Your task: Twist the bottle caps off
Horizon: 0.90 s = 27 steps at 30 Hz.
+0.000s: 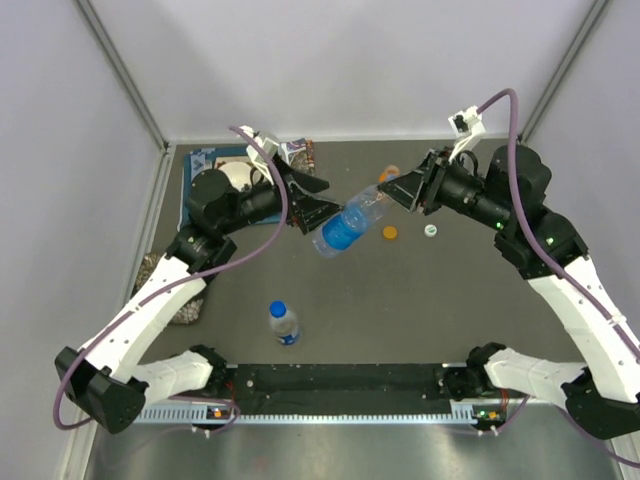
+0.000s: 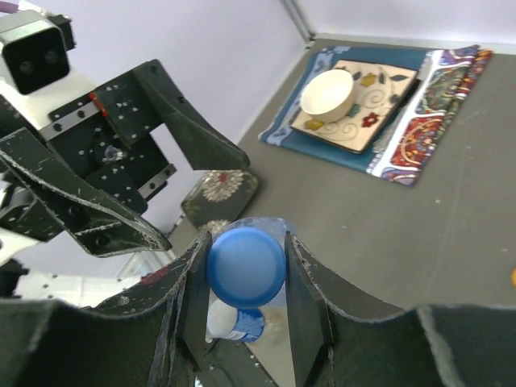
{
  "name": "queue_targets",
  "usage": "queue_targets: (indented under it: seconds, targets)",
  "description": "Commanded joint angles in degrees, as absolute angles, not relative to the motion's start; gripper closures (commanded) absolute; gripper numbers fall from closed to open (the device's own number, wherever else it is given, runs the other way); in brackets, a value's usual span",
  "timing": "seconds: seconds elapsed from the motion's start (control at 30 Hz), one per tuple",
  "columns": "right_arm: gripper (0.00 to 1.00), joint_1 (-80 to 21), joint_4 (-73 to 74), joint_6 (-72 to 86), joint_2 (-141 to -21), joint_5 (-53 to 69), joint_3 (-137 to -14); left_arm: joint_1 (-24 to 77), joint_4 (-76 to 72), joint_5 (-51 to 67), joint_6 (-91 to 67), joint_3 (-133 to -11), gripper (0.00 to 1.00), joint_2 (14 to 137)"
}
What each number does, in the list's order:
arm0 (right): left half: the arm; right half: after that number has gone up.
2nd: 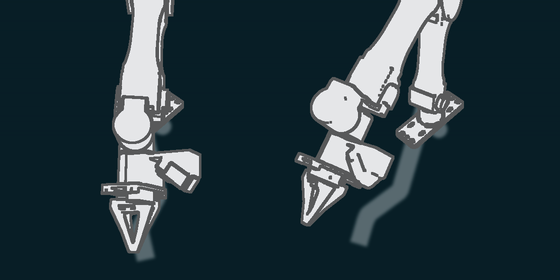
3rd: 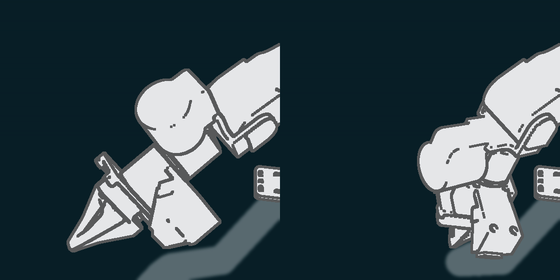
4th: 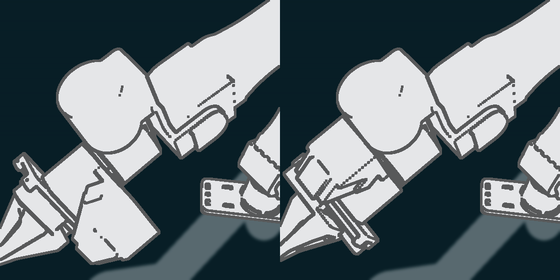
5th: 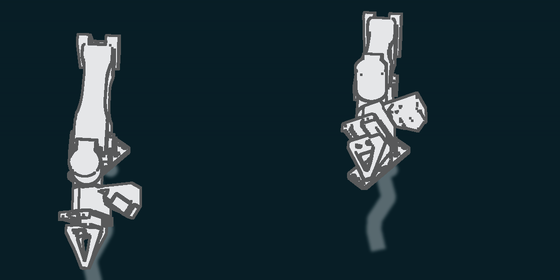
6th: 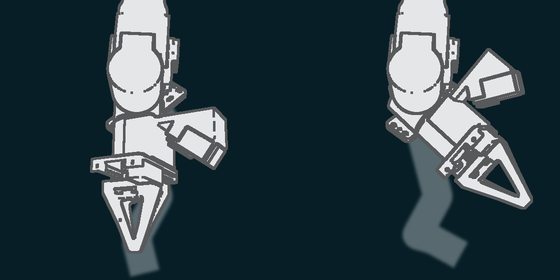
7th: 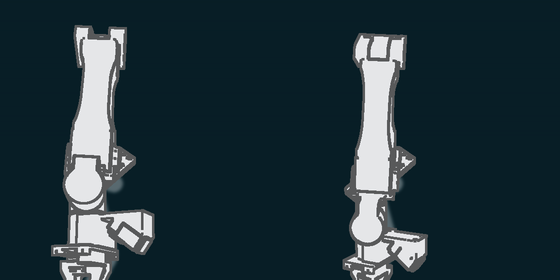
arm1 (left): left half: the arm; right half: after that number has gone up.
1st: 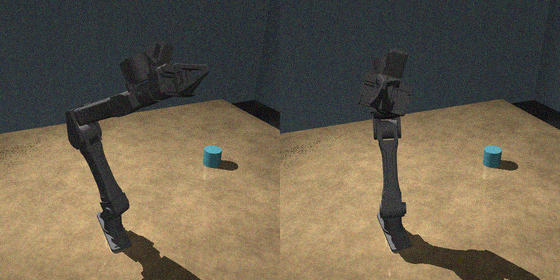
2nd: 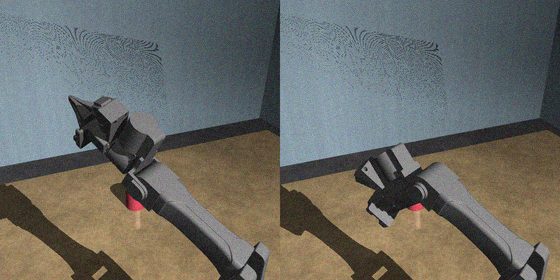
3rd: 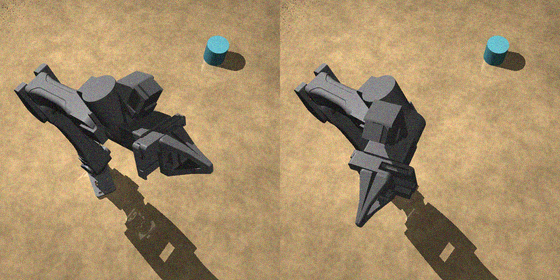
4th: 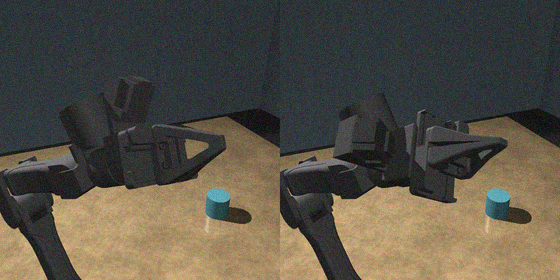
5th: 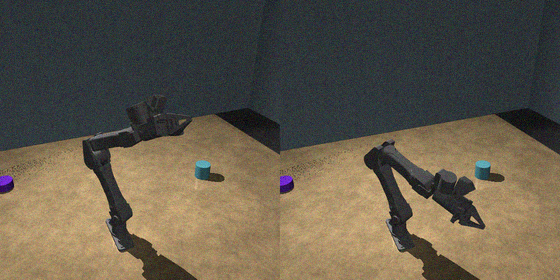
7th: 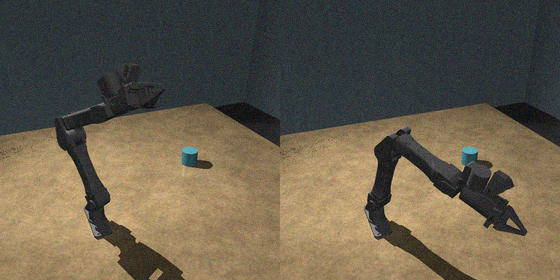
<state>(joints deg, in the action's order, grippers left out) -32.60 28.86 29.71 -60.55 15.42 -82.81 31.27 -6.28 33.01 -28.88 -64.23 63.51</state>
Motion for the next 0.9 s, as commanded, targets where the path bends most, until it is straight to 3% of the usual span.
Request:
queue_targets:
  seconds: [0.0,0.13,0.6,0.77,0.8,0.87]
  targets:
    - [1.0,-31.56,27.42,31.9,-59.06,23.55,-86.22,31.03,-17.03,43.76,-30.5,-62.59,0.01,60.82]
    - [1.0,-31.82,26.46,33.22,-59.76,25.83,-87.62,31.03,-17.58,49.73,-29.54,-62.05,0.01,60.55]
    - [1.0,-31.82,21.09,37.35,-63.1,32.52,-90.61,31.03,-15.29,53.52,-27.07,-58.45,0.02,60.64]
    - [1.0,-31.82,20.74,37.35,-63.28,32.7,-90.53,31.03,-15.91,54.84,-27.07,-58.1,0.16,61.08]
    - [1.0,-31.82,20.66,37.18,-63.37,32.7,-90.53,31.11,-16.08,55.02,-27.16,-58.18,0.25,61.26]
    - [1.0,-31.82,20.83,37.0,-63.28,32.69,-90.44,31.2,-16.08,55.72,-27.25,-58.36,0.32,61.79]
